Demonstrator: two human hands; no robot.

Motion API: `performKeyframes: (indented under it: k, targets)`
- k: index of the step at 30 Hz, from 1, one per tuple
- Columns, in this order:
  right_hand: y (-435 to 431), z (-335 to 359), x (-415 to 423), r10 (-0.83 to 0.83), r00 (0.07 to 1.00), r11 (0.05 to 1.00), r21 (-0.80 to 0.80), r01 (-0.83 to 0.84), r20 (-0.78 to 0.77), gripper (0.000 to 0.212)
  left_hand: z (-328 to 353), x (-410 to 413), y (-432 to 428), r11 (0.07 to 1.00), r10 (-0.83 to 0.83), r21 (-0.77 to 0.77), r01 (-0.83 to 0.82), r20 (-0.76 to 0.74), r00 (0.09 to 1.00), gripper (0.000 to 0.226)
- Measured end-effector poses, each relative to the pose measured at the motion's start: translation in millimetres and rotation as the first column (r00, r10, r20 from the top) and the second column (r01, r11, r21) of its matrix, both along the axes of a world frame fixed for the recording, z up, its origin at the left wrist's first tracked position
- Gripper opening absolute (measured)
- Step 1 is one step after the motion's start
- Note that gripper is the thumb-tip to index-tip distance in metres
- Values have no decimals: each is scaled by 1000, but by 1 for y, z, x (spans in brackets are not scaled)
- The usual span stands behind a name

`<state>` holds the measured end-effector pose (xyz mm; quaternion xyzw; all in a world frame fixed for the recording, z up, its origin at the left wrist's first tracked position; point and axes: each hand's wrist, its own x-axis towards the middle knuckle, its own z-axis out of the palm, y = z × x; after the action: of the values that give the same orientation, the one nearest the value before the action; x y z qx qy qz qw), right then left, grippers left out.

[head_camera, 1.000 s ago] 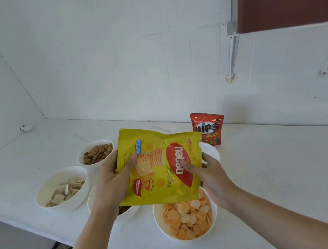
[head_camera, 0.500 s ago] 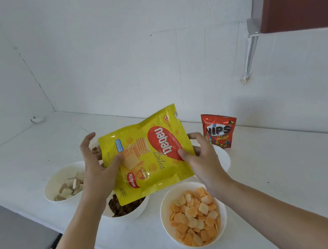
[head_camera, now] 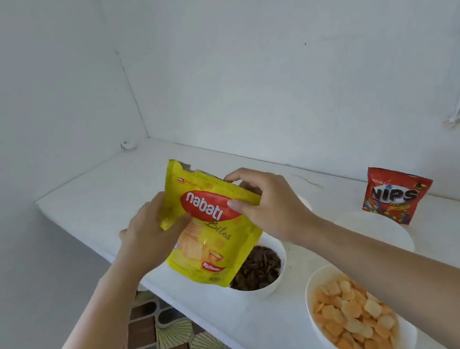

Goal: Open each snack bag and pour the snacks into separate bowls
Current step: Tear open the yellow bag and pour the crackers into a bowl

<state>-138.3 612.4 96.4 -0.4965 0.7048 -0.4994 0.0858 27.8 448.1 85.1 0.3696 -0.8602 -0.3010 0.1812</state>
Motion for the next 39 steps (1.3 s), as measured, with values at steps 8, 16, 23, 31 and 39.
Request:
performKeyframes:
  k: [8,16,23,31,39]
  targets:
    - [-137,15,87,132,961,989,94,-112,-245,19,35,119,-74,990,126,-29,-140,-289,949,21]
    - [-269,-16,203,337,883,940,159,-301,-327,9,12,244,-152,924,266,-285,-257,-6,964,14]
    - [-346,-83,281,546,788,829,320,-459,-284,11,-60,322,-204,893,424,-214,-395,113,898,7]
    - [-417,-187,311,631,750,737,455,-500,-199,13,-177,350,-251,853,522,-102,-512,189,832,10]
    - [-454,-397,316,651,745,671,570,-473,-148,13,-388,349,-277,845,526,-54,-532,257,811,15]
